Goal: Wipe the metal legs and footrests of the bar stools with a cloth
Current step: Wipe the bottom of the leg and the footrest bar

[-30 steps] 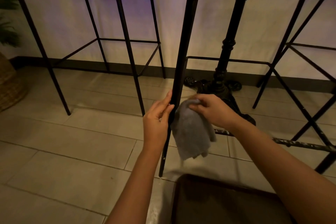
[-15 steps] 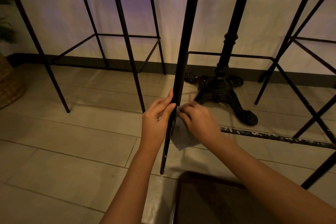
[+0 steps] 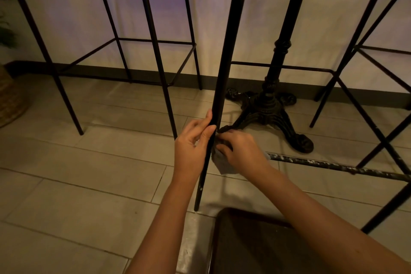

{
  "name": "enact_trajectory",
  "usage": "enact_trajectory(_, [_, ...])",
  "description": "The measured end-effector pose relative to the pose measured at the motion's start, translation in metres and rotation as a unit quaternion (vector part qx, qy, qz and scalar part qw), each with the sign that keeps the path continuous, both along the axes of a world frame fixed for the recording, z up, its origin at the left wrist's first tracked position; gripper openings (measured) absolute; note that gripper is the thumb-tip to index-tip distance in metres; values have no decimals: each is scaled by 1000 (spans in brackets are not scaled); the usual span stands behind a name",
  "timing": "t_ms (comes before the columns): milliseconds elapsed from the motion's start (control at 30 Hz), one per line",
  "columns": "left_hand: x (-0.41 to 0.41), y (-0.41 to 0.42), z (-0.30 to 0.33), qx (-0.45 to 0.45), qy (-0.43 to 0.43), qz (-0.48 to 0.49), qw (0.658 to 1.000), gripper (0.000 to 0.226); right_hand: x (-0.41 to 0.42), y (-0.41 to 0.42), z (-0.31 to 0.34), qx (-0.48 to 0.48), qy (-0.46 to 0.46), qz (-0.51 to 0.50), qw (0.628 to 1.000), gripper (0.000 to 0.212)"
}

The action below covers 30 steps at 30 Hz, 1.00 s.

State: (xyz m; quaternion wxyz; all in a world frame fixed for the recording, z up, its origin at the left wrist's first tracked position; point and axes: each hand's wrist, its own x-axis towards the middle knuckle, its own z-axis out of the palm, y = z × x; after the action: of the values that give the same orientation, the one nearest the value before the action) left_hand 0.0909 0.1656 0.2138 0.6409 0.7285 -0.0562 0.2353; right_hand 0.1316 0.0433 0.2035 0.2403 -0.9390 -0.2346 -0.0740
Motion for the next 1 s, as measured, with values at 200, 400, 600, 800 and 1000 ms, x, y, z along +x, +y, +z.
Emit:
enact_trajectory(200, [-19,-12,-17,-90,34,85,992,30,-21,-6,14,64,-158,-71,983,3])
enact_trajectory(400, [-44,-25,-44,-182,131,71,972,37,-53,-4,4,209,-89,-67,972,8])
enact_trajectory(600, [-53,-17,-45,-216,151,12,965,28,-60,-5,4,247,24,-40,968,13])
enact_trajectory(800, [-51,1,-61,-224,155,65,960,15,-63,-14,10,223,173,5,959,31])
enact_trajectory(1000, [-67,-12,-80,-151,77,185,968,50,-55,5,-5,174,167,-14,970,32])
